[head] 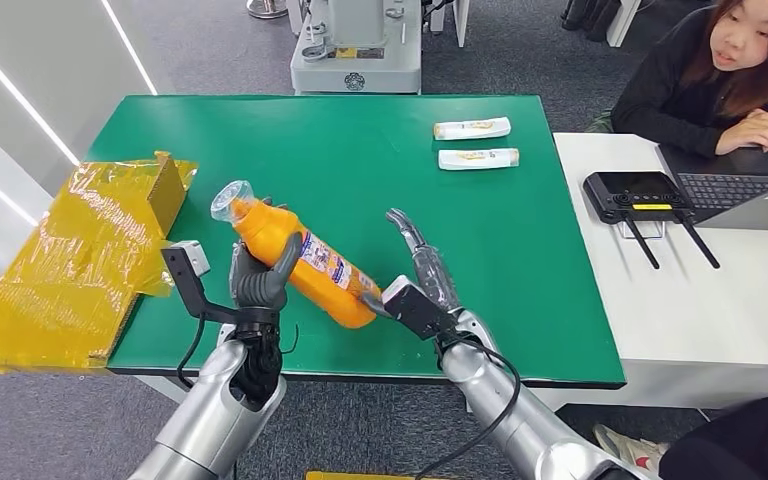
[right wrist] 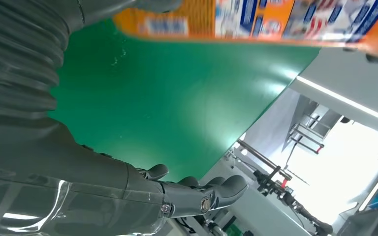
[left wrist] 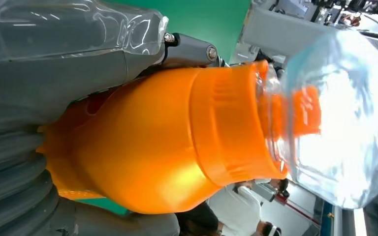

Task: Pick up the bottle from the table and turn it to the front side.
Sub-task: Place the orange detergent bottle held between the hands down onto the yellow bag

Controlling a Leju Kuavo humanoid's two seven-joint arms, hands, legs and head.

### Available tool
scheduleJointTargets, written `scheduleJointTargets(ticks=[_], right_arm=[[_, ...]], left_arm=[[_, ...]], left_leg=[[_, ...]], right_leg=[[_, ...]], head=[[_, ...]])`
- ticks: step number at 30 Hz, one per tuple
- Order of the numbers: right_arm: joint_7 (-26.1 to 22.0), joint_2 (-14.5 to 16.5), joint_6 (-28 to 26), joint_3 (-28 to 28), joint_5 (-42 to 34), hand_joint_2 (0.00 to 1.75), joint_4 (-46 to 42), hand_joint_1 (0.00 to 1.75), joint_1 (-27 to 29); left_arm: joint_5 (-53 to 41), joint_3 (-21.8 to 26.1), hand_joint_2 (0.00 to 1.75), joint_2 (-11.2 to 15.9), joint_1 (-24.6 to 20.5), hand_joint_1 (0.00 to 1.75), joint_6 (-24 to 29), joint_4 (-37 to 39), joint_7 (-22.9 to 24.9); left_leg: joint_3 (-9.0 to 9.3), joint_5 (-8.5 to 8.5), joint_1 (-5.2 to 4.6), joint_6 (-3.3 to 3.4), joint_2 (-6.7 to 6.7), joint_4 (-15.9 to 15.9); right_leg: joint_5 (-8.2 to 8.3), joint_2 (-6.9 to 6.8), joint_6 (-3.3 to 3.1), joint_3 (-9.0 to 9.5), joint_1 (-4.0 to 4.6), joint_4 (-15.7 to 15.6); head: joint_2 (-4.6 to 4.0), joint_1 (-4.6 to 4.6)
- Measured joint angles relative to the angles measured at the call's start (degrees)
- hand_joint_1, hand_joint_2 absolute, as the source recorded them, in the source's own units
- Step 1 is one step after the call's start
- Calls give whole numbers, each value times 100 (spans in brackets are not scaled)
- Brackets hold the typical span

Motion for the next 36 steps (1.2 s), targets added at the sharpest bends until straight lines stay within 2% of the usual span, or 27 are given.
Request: scheduleJointTargets(ticks=[6, 16, 24, 31, 36], right_arm=[[42, -105, -80, -10, -35, 175, -194, 0, 162], [46, -294, 9, -19, -160, 175, -958, 0, 751], [-101, -422, 96, 2, -356, 175, -1398, 0, 1188], [-90, -527, 329, 26, -444, 175, -1890, 0, 1565], [-84, -581, 344, 41, -444, 175, -2087, 0, 1696]], left_arm=[[-261, 57, 175, 3, 11, 175, 41, 1, -13], [-1298, 247, 175, 125, 7, 175, 389, 5, -313], [-2706, 252, 175, 351, -115, 175, 1184, 158, -737], [-4869, 186, 175, 708, -421, 175, 2611, 441, -754], [-5045, 172, 175, 841, -533, 175, 2727, 584, -728]], left_leg=[[0, 0, 0, 0, 0, 0], [0, 0, 2, 0, 0, 0], [0, 0, 3, 0, 0, 0], [1, 0, 5, 0, 2, 0], [0, 0, 5, 0, 2, 0]], right_leg=[[0, 0, 0, 0, 0, 0], [0, 0, 0, 0, 3, 0], [0, 1, 0, 0, 4, 0], [0, 2, -1, -1, 5, 0], [0, 3, -1, -1, 6, 0]], head=[[0, 0], [0, 0], [0, 1], [0, 0], [0, 1]])
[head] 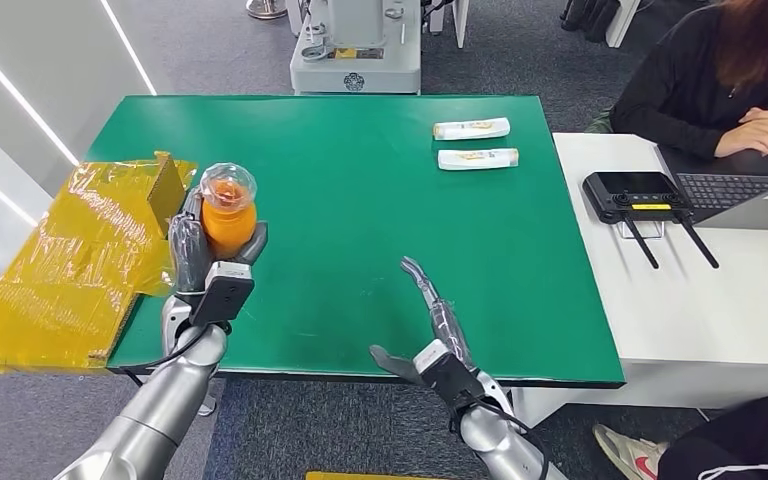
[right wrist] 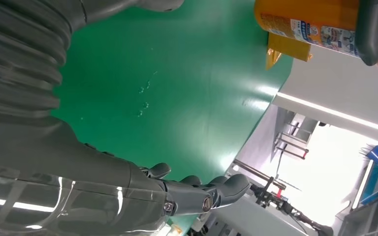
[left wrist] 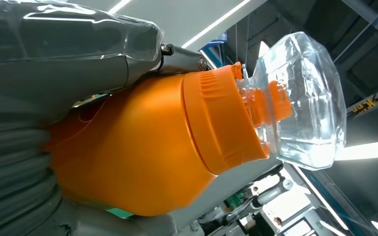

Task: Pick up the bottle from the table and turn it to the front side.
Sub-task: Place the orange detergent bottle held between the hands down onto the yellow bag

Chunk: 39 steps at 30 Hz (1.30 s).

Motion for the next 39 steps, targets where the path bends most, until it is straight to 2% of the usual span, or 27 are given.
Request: scheduleJointTargets(ticks=[7, 9, 15, 19, 34, 39], right_arm=[[18, -42, 14, 5, 10, 175, -137, 0, 73], [57, -55, 37, 5, 39, 175, -207, 0, 119], [160, -94, 83, 5, 144, 175, -433, 0, 327], [138, -153, -1, -5, 157, 175, -536, 0, 505], [104, -294, -187, -66, 126, 175, -782, 0, 886], [120, -350, -277, -86, 116, 175, -891, 0, 1038]], left_arm=[[-292, -53, 175, 61, -70, 175, 109, 142, 111], [-849, -97, 175, 84, -142, 175, 250, 220, 310], [-3383, -121, 175, 144, -528, 175, 342, 642, 894], [-4353, -117, 175, 158, -867, 175, 343, 1064, 1129], [-6038, -221, 175, 174, -2020, 175, 344, 2530, 1873], [-6193, -315, 175, 177, -2366, 175, 179, 3154, 2394]], left_leg=[[-1, 0, 0, 0, 0, 3], [-1, 0, 0, 0, -1, 3], [-1, 0, 0, 0, -1, 3], [-1, 0, 0, 0, -1, 3], [-1, 0, 0, 0, -1, 3], [-1, 0, 0, 0, 2, 3]], right_leg=[[0, 0, 0, 0, 0, -1], [0, -2, 0, 0, 0, -1], [1, -2, 0, 0, 0, 0], [1, -1, 0, 1, 0, 0], [2, -1, -1, 1, 0, 1], [2, 1, -1, 0, 0, 1]], head=[[0, -1], [0, -1], [0, -1], [0, -1], [0, -1], [0, 0]])
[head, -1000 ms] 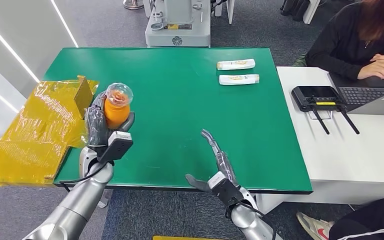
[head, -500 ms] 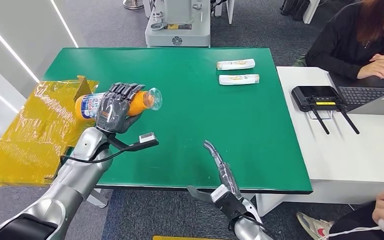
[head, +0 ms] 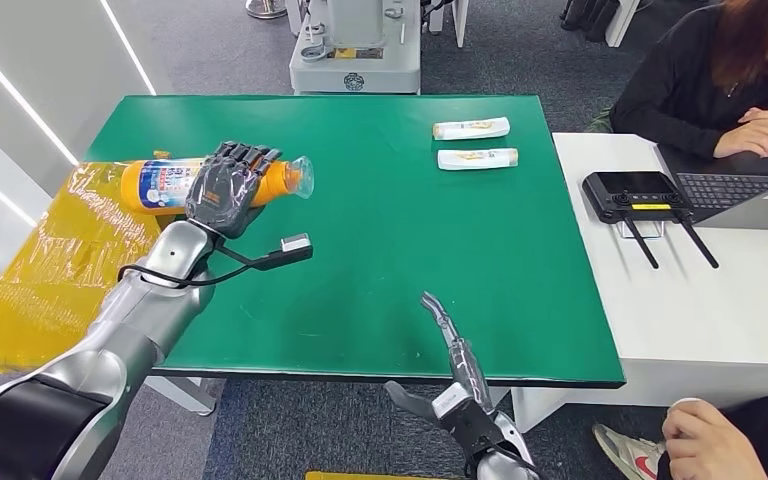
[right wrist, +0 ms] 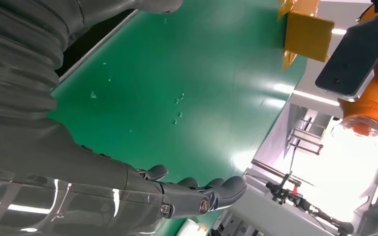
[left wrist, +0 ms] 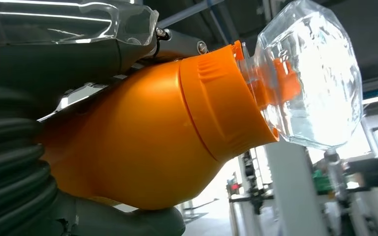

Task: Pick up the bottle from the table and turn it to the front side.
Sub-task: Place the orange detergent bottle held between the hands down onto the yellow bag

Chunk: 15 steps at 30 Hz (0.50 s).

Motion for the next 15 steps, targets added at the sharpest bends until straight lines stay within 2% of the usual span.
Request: scheduleJointTargets(ticks=[7, 15], right_arm=[[78, -40, -36, -45, 52, 175, -157, 0, 145], [108, -44, 63, -66, 81, 175, -150, 0, 85]], left_arm=[[-39, -69, 175, 164, -155, 175, -678, 494, 779], [72, -91, 175, 441, -66, 175, -840, 735, 976]], left_leg=[[0, 0, 2, 0, 3, -1], [-2, 0, 4, -1, 1, -1]], right_leg=[[0, 3, 0, -1, 2, 2], [0, 2, 0, 0, 3, 3]], head=[[0, -1], [0, -1]])
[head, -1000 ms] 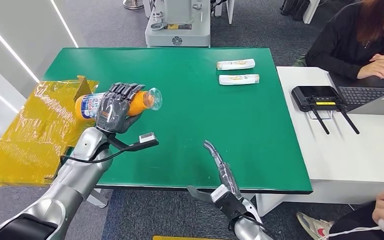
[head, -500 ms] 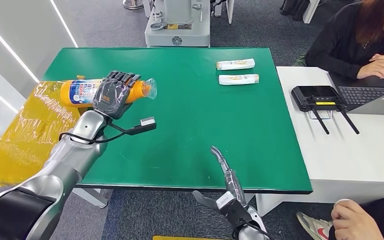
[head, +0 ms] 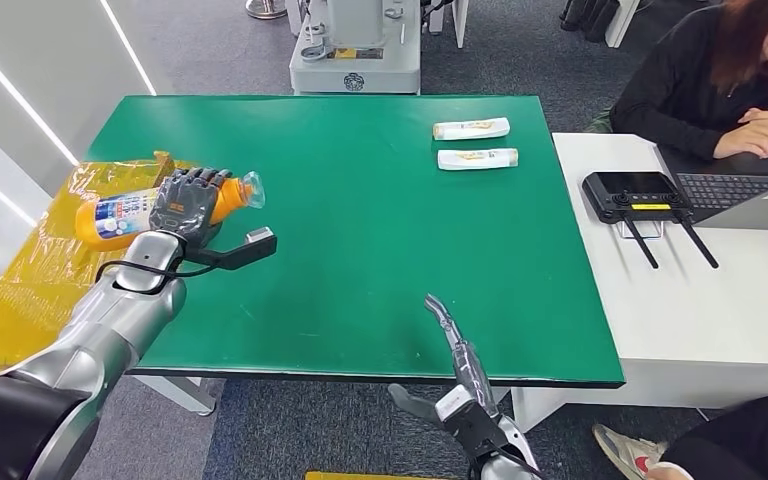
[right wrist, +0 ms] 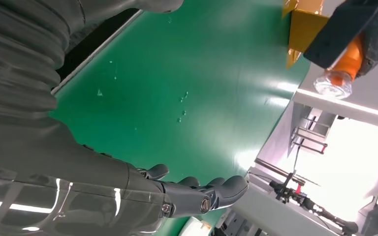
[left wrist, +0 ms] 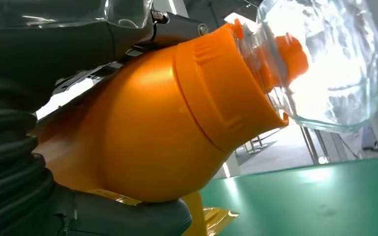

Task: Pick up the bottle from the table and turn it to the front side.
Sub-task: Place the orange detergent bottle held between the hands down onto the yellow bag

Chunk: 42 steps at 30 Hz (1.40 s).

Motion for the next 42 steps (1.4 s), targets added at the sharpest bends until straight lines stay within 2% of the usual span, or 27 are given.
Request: scheduleJointTargets(ticks=[10, 17, 26, 34, 42], right_arm=[[-34, 0, 115, -2, -21, 175, 90, 0, -105], [-138, 0, 255, -2, -43, 175, 224, 0, -176], [-233, 0, 352, 1, -91, 175, 350, 0, -238], [-234, 0, 393, 5, -155, 175, 379, 0, -245], [-261, 0, 413, 62, -246, 175, 428, 0, -253]], left_arm=[[165, 0, 175, 245, 286, 175, 108, 79, -62], [401, -30, 175, 619, 698, 175, 159, 96, -566], [319, -113, 175, 809, 863, 175, -11, 142, -885], [79, -328, 175, 903, 904, 175, 870, 144, -1310], [-244, -429, 175, 1009, 986, 175, 1014, -314, -1430]], left_leg=[[-3, 0, 0, 0, 4, 0], [-4, 0, 3, 0, 3, -1], [-8, 0, 2, -1, 1, 1], [-8, 0, 2, -1, 0, 1], [-8, 1, 3, -1, -2, 1]], right_leg=[[0, 3, 0, -1, 0, 0], [-1, 2, -2, -6, 2, 0], [-1, 0, -1, -5, 2, -1], [-1, 0, -1, -6, 2, -1], [-1, -3, -2, -7, 2, 0]], head=[[0, 1], [0, 0], [0, 2], [0, 1], [0, 1]])
